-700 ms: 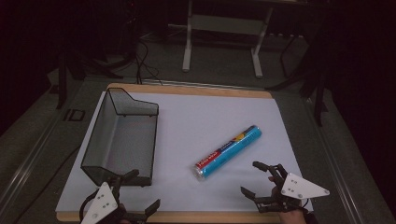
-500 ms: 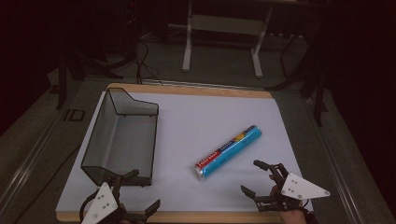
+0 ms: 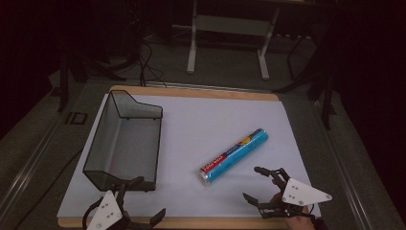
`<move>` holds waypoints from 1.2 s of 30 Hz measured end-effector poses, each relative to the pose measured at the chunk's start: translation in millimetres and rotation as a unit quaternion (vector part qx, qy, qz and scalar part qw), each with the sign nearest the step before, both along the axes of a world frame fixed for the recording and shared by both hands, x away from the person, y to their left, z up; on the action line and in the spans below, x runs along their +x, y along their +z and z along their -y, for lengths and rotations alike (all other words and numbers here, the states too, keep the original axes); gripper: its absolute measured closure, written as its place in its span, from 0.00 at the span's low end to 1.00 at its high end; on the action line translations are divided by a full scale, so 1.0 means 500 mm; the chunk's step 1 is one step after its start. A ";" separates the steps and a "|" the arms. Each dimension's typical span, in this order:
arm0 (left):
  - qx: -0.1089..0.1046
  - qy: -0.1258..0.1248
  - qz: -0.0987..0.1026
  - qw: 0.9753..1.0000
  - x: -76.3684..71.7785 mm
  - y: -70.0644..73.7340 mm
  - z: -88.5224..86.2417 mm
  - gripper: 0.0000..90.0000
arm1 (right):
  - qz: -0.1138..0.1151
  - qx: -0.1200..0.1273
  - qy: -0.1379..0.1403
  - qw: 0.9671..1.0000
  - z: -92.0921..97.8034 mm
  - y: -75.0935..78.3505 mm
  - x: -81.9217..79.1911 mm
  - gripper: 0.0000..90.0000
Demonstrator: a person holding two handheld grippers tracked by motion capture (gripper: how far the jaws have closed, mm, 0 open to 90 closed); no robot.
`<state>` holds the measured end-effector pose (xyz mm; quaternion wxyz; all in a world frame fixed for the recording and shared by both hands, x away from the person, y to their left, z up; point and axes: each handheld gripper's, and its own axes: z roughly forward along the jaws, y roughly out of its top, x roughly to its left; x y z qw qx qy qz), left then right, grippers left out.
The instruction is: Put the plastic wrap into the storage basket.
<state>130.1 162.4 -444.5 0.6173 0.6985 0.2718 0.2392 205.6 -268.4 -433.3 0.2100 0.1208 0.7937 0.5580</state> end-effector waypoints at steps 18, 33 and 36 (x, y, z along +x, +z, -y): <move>-0.006 -0.010 -0.005 1.000 -0.004 0.004 -0.002 0.02 | -0.088 -0.027 -0.021 0.996 0.034 0.004 0.082 0.11; -0.004 -0.015 -0.004 1.000 -0.003 0.004 -0.001 0.02 | -0.095 -0.201 -0.005 0.975 0.007 -0.025 0.136 0.16; -0.003 -0.017 -0.003 1.000 -0.003 0.004 0.000 0.02 | -0.097 -0.216 -0.007 0.972 0.005 -0.030 0.153 0.16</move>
